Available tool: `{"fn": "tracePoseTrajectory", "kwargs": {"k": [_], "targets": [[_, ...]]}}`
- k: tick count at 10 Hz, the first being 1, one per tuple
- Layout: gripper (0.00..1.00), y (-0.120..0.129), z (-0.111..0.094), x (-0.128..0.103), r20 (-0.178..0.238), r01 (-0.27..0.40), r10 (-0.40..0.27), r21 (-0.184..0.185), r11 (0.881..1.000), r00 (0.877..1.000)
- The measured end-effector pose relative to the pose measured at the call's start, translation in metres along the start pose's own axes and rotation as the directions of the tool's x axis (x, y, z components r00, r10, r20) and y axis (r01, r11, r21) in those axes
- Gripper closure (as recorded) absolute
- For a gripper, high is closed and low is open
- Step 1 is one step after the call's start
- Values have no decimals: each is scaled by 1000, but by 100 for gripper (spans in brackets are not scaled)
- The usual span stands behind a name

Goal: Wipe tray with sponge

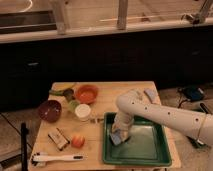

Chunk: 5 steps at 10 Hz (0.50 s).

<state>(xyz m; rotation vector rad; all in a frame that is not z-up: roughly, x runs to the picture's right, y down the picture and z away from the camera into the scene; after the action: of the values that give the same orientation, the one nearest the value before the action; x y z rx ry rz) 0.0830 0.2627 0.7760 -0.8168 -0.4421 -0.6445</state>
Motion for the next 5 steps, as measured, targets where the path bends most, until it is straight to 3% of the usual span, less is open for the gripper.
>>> {"fn": "tracePoseTrajectory", "kwargs": {"k": [5], "targets": [[100, 22, 0, 42, 6, -52, 52, -6, 999, 999]]}}
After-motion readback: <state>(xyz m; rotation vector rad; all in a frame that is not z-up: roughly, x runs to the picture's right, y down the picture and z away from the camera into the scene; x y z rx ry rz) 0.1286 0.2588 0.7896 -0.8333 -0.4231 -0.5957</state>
